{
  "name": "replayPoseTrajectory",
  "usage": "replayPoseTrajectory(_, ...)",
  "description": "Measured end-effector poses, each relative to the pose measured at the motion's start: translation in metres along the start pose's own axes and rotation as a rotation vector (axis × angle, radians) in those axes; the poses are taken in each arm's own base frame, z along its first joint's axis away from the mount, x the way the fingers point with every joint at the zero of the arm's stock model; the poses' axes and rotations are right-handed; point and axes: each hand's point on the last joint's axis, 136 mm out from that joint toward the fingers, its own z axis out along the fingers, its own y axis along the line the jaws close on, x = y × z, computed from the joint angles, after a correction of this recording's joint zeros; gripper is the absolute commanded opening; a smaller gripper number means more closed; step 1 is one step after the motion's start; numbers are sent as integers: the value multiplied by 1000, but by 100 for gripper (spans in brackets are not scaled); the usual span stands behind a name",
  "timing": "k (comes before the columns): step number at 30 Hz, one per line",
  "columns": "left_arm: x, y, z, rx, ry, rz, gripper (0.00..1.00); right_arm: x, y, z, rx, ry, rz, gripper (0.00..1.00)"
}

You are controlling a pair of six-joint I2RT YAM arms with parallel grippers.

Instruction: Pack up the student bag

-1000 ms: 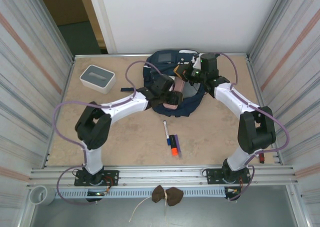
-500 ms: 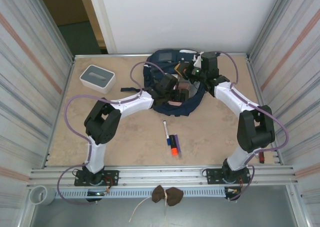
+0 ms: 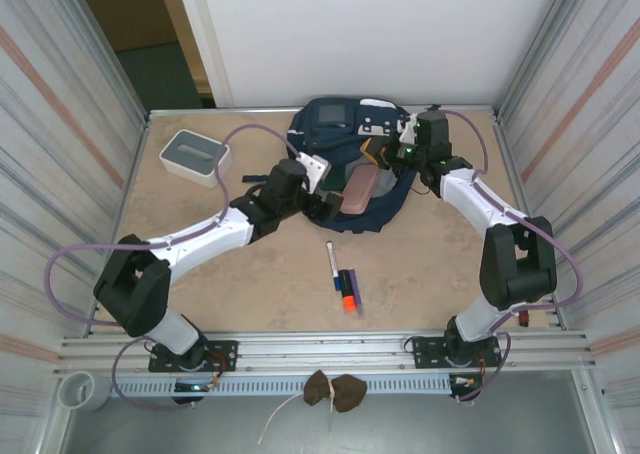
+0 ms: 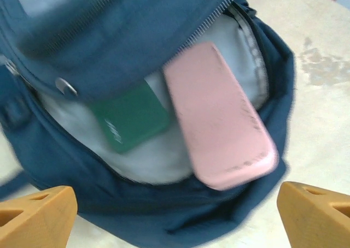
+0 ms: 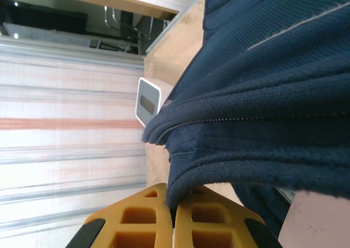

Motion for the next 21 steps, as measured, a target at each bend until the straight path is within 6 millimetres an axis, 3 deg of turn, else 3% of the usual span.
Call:
replayPoseTrajectory(3, -12, 12, 15, -28, -12, 174, 95, 5, -2, -1, 6, 26, -11, 0)
replayPoseTrajectory(9, -28, 12, 58, -41, -9, 417, 92, 7, -8, -3, 17, 45, -14, 0)
replayPoseTrajectory(16, -60, 22, 83, -100, -35, 500, 67, -5, -19, -12, 48, 12, -10, 0)
replayPoseTrajectory(19, -58, 20, 85, -89, -30, 513, 69, -5, -20, -15, 55, 14, -13, 0)
replayPoseTrajectory(21, -58, 18, 85, -80, -30, 524, 79, -4, -22, -15, 62, 18, -15, 0)
